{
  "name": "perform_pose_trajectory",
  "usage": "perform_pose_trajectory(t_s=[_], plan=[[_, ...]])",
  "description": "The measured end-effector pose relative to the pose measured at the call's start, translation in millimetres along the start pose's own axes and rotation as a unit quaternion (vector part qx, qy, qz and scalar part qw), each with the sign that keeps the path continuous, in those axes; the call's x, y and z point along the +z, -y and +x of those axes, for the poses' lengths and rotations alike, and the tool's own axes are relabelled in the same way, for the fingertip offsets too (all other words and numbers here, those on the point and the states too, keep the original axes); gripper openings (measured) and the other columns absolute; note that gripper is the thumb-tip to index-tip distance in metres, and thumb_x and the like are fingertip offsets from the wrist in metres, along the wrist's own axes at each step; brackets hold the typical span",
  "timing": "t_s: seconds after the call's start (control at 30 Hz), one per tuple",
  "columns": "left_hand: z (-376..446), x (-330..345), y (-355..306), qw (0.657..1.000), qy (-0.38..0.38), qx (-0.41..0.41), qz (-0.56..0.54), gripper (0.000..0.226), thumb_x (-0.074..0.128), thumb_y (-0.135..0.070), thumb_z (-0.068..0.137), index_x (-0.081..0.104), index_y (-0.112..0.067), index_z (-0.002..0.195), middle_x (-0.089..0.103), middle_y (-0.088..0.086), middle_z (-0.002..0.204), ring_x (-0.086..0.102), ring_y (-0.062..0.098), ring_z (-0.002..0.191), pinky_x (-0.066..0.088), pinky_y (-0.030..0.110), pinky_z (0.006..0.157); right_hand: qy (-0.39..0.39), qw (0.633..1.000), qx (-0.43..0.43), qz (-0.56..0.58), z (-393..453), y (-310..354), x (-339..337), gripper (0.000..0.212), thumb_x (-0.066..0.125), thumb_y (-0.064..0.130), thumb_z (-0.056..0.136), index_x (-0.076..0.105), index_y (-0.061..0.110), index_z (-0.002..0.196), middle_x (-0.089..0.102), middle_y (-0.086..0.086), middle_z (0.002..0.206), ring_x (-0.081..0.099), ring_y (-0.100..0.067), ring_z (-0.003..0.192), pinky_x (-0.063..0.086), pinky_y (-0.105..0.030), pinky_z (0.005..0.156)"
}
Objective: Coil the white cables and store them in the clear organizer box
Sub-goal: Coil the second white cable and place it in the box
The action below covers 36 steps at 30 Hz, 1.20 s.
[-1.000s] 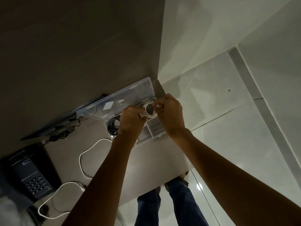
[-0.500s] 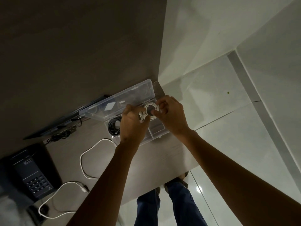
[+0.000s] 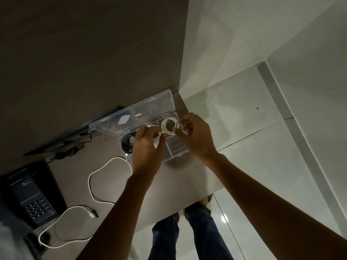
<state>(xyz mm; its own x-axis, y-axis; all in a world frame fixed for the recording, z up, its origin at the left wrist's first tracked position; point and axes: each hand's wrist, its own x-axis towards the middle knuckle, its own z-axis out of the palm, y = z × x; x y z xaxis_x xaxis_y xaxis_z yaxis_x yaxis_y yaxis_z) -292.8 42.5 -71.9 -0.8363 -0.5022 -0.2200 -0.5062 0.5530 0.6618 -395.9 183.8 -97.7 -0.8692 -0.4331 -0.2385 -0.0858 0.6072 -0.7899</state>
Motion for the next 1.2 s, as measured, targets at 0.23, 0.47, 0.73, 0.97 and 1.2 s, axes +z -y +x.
perform_pose_trajectory(t_s=[0.23,0.47,0.73,0.97,1.2], plan=[[-60.7,-27.1,19.9,0.998,-0.033,-0.044,0.03,0.009,0.067,-0.023,0.1,0.068,-0.015,0.105,0.06,-0.001,0.102,0.057,0.011,0.082,0.042,0.011,0.07,0.066,0.997,-0.046,-0.003,-30.3,12.4,0.6,0.025,0.077,0.029,0.095,0.065,0.016,0.112,0.06,0.01,0.092,0.056,-0.005,0.074,0.049,-0.016,0.07],[-115.2,-51.6,54.1,0.942,-0.115,-0.305,-0.081,0.003,0.069,-0.017,0.099,0.068,-0.015,0.099,0.071,0.008,0.092,0.069,0.022,0.072,0.05,0.022,0.059,0.185,0.978,-0.093,0.035,-86.9,43.4,38.7,0.012,0.069,0.027,0.101,0.061,0.019,0.106,0.061,0.003,0.095,0.059,-0.005,0.078,0.051,-0.018,0.07],[-175.6,-85.0,114.1,0.895,-0.183,-0.399,-0.072,0.004,0.071,-0.007,0.095,0.071,-0.004,0.098,0.074,0.017,0.092,0.066,0.027,0.072,0.051,0.032,0.073,0.345,0.934,-0.088,-0.015,-155.7,64.0,117.5,0.032,0.066,0.019,0.103,0.061,0.014,0.134,0.07,-0.008,0.124,0.064,-0.008,0.103,0.045,-0.006,0.087],[-217.9,-105.6,157.1,0.918,-0.136,-0.373,-0.013,0.006,0.074,-0.006,0.093,0.072,-0.002,0.096,0.069,0.017,0.095,0.068,0.036,0.074,0.058,0.041,0.07,0.247,0.951,0.003,-0.185,-168.6,73.6,159.9,0.026,0.05,0.036,0.109,0.064,0.015,0.117,0.065,-0.005,0.108,0.067,-0.019,0.098,0.057,-0.031,0.086],[-216.2,-97.6,161.8,0.944,-0.079,-0.315,-0.061,0.007,0.069,-0.017,0.098,0.072,-0.011,0.101,0.067,0.006,0.102,0.069,0.021,0.079,0.063,0.034,0.068,0.041,0.967,0.248,-0.044,-167.2,85.8,188.5,0.056,0.063,0.053,0.101,0.072,0.014,0.061,0.056,0.018,0.049,0.051,0.008,0.048,0.035,-0.013,0.057]])
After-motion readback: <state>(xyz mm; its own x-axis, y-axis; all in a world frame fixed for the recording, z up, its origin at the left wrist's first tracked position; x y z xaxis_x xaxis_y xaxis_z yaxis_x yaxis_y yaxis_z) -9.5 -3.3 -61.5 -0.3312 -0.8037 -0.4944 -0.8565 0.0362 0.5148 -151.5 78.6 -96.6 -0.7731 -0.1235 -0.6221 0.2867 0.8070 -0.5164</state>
